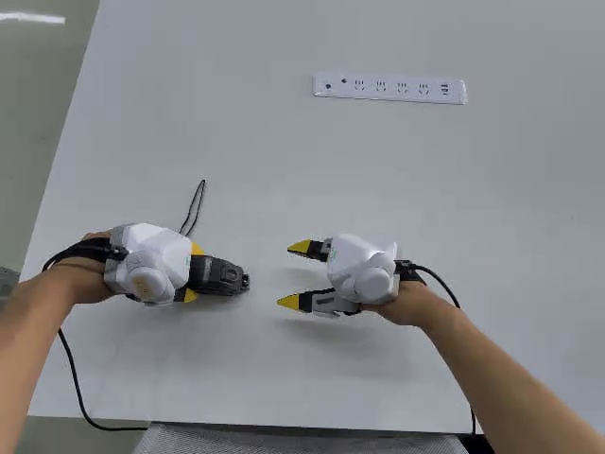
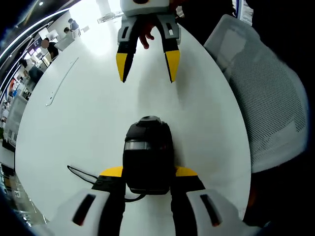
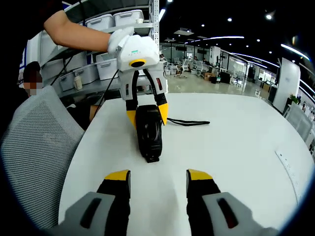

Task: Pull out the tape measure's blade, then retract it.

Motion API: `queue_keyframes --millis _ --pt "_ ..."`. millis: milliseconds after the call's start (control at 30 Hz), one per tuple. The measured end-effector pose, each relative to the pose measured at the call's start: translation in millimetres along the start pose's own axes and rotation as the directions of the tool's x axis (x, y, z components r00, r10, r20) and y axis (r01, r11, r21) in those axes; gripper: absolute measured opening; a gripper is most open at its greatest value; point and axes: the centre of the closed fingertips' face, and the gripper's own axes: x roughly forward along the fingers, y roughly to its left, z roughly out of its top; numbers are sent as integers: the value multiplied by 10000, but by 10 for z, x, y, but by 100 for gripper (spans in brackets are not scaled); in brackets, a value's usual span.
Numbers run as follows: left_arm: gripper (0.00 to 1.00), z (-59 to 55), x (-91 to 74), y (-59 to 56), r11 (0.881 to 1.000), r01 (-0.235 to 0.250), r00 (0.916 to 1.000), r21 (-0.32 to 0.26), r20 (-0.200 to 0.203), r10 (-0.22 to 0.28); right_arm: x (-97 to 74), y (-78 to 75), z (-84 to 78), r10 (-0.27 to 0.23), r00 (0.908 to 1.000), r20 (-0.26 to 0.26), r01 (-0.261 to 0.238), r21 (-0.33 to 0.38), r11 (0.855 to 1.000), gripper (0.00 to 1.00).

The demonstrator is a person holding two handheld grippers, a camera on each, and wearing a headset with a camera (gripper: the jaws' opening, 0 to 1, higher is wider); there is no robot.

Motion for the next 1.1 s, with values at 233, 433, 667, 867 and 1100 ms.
queue_keyframes --millis 233,433,667,867,1100 --pt "31 -78 80 12 9999 5 9999 -168 131 -3 230 15 -16 308 9994 -133 -311 -221 9993 41" --pt "30 -141 138 22 9995 22 9999 -310 169 -17 404 46 -20 595 9978 -285 -606 -413 9973 33" --pt "30 -146 146 13 9989 45 9996 -464 286 -32 571 47 -76 689 9968 -408 -703 -341 9969 26" --pt "30 -168 167 14 9983 62 9994 -581 339 -42 645 90 -101 959 9944 -437 -977 -406 9944 24" --pt "30 -171 167 14 9979 100 9991 -642 428 -73 678 89 -69 1143 9924 -463 -1174 -713 9905 19"
